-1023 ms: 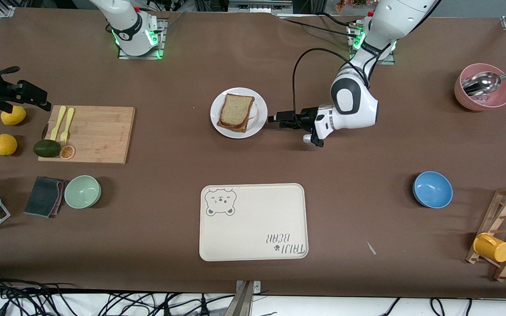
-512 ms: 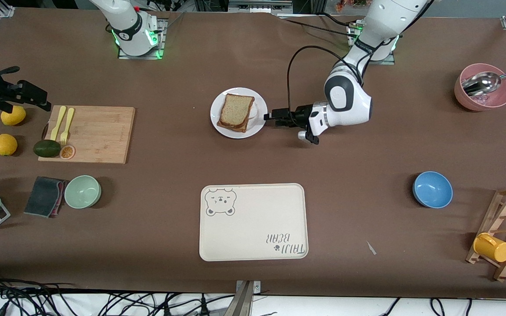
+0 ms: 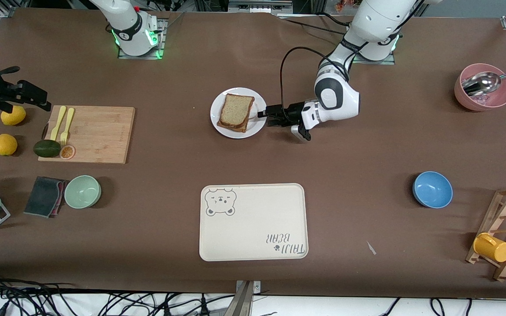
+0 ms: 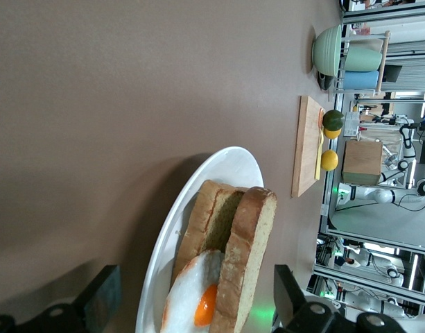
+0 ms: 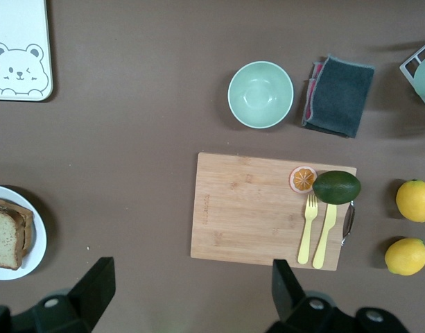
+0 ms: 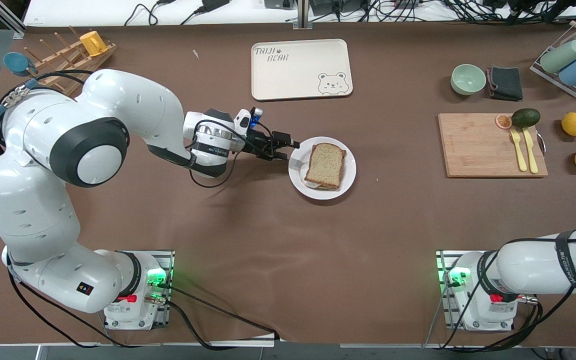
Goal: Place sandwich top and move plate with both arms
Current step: 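Grip the plate rim with the left gripper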
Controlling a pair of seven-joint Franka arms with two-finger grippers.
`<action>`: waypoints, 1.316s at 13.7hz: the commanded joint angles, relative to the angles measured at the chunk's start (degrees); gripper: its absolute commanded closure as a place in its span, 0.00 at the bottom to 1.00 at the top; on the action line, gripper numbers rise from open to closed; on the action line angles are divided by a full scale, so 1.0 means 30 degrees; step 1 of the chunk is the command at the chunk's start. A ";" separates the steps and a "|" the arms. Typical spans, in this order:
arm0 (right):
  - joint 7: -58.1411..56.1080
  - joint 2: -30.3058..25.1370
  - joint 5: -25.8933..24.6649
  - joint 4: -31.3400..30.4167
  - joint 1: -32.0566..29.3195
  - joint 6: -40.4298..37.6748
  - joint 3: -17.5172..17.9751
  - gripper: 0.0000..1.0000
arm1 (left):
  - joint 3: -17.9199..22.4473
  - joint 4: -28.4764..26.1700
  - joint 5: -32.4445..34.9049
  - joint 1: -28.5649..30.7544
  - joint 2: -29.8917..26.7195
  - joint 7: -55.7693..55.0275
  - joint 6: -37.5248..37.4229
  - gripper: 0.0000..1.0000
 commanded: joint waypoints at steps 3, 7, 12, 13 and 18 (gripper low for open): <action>0.0199 -0.0292 0.0345 -0.0261 -0.0056 -0.0058 -0.0006 0.00 | 0.0041 -0.0045 -0.0800 -0.0851 0.0242 0.1524 0.0793 0.03; 0.0199 -0.0292 0.0345 -0.0261 -0.0056 -0.0058 -0.0006 0.00 | 0.0041 -0.0015 -0.1181 -0.1291 0.0566 0.1733 0.1207 0.05; 0.0199 -0.0292 0.0345 -0.0261 -0.0056 -0.0058 -0.0035 0.00 | 0.0041 0.0014 -0.1912 -0.1614 0.0771 0.2463 0.1178 0.25; 0.0199 -0.0292 0.0345 -0.0261 -0.0056 -0.0058 -0.0007 0.00 | 0.0041 0.0014 -0.2118 -0.1643 0.0829 0.2727 0.1178 0.29; 0.0199 -0.0292 0.0345 -0.0290 -0.0056 -0.0058 -0.0036 0.00 | 0.0041 -0.0015 -0.2120 -0.1497 0.1006 0.3110 0.1148 0.44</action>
